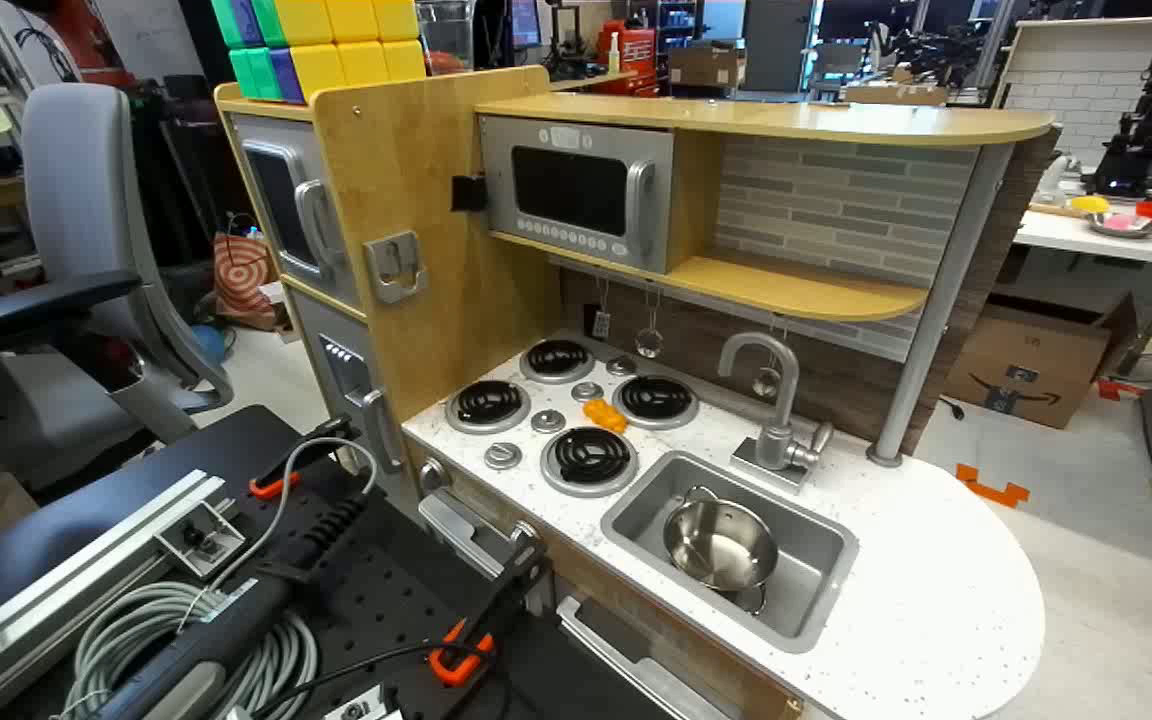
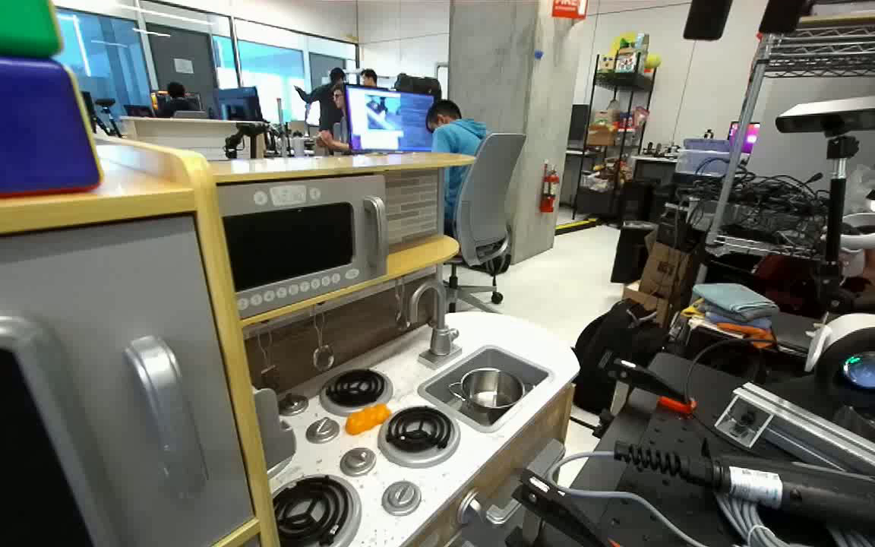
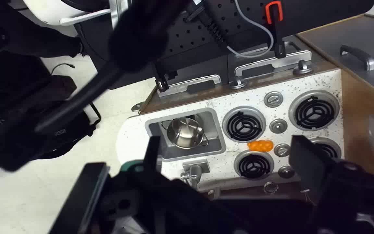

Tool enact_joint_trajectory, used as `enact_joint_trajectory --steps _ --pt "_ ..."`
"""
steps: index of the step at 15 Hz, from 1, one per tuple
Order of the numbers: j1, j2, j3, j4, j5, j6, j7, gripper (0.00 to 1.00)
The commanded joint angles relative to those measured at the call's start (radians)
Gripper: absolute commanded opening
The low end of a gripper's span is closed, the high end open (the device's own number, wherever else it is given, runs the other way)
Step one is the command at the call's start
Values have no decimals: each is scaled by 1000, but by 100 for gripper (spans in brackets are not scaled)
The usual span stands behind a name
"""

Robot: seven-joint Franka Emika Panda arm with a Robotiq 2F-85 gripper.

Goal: Put the orange object in the silver pot in the sink

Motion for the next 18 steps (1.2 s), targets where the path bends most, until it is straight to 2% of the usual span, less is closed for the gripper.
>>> enact_joint_trajectory --steps 1,2,4,11,18 --pt "4 2 -4 2 -3 -2 3 100" --pt "37 46 -25 26 -11 -77 -89 100" --pt "71 20 -66 -9 7 -46 -181 100" --pt "151 91 -185 -37 -2 53 -514 100" --pt "239 157 -291 -20 -5 28 -847 100"
